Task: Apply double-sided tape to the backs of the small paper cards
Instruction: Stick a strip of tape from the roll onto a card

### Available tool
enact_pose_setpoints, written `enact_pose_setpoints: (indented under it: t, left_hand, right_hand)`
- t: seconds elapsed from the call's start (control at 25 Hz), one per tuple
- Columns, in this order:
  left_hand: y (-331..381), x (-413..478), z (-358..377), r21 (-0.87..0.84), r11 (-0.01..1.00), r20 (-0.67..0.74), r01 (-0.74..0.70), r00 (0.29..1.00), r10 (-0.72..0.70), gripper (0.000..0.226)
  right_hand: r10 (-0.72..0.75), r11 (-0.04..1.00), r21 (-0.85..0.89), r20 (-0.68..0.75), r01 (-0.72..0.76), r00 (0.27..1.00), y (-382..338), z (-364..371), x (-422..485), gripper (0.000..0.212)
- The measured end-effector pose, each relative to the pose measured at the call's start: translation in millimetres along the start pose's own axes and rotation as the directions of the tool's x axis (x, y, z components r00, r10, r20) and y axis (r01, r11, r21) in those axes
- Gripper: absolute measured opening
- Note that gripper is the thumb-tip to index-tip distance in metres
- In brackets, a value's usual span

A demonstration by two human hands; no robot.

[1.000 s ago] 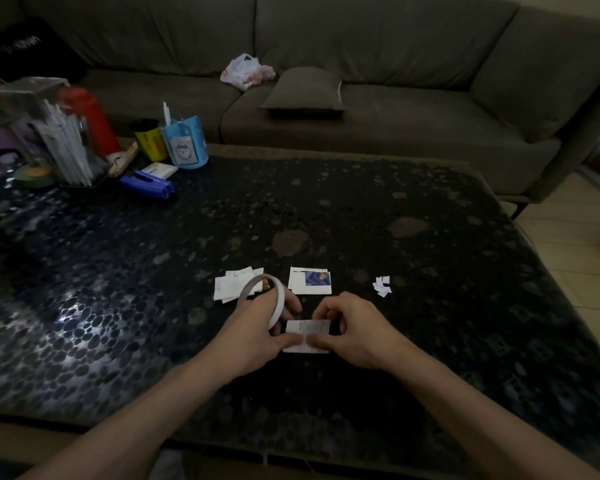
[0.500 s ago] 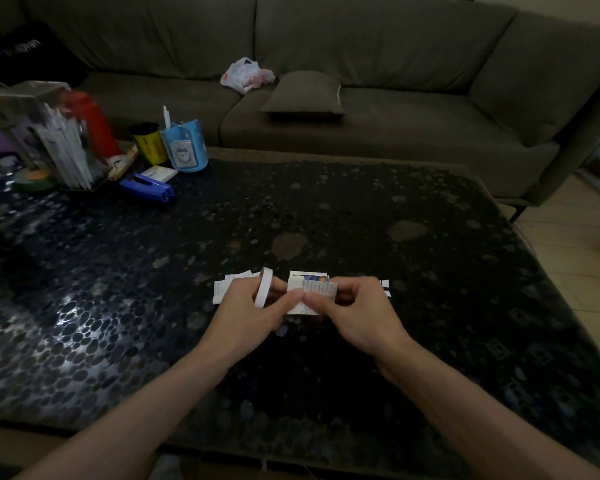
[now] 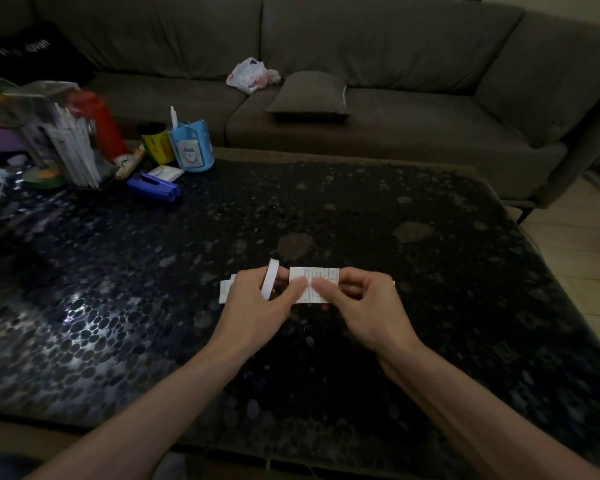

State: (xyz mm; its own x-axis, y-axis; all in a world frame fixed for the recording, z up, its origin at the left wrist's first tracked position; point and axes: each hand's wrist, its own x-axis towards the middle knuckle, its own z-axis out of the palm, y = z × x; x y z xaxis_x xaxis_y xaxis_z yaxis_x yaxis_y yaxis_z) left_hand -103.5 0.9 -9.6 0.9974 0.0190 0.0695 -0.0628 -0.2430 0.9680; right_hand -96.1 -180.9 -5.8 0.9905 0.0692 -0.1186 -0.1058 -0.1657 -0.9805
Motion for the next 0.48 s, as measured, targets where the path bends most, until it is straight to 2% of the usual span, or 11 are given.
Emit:
enact_pose_setpoints:
  t: [0.12,0.28,0.36,0.48]
  left_hand:
    - [2.1,-2.3,-3.4,-0.027,0.999,0.028,0.020,0.999,-0.019,0.011]
    - [4.0,-2.4,-4.3,0.056,0.998,-0.009,-0.007,1.000,0.007,0.005]
    - [5.8,-3.4,-1.2,0.024,1.000,0.009,-0.002,1.000,0.001,0.011]
    - [10.1,-4.3,-3.1,-0.009,1.000,0.007,0.014,1.000,-0.014,0.008]
  right_hand:
    - [-0.071,0.997,-0.034,0.014,0.071,0.997,-1.7,-1.5,-0.7,0.005]
    - [-0.046,0.996,-0.085,-0.041,0.042,0.998,-0.3,1.8,-0.3,0.004]
    - [-0.076,0.989,-0.134,-0.059,0.068,0.995,0.5,3.5,-0.1,0.008]
    - [-0.119,0.987,-0.117,-0.038,0.114,0.992,0.2,1.6,-1.6,0.006]
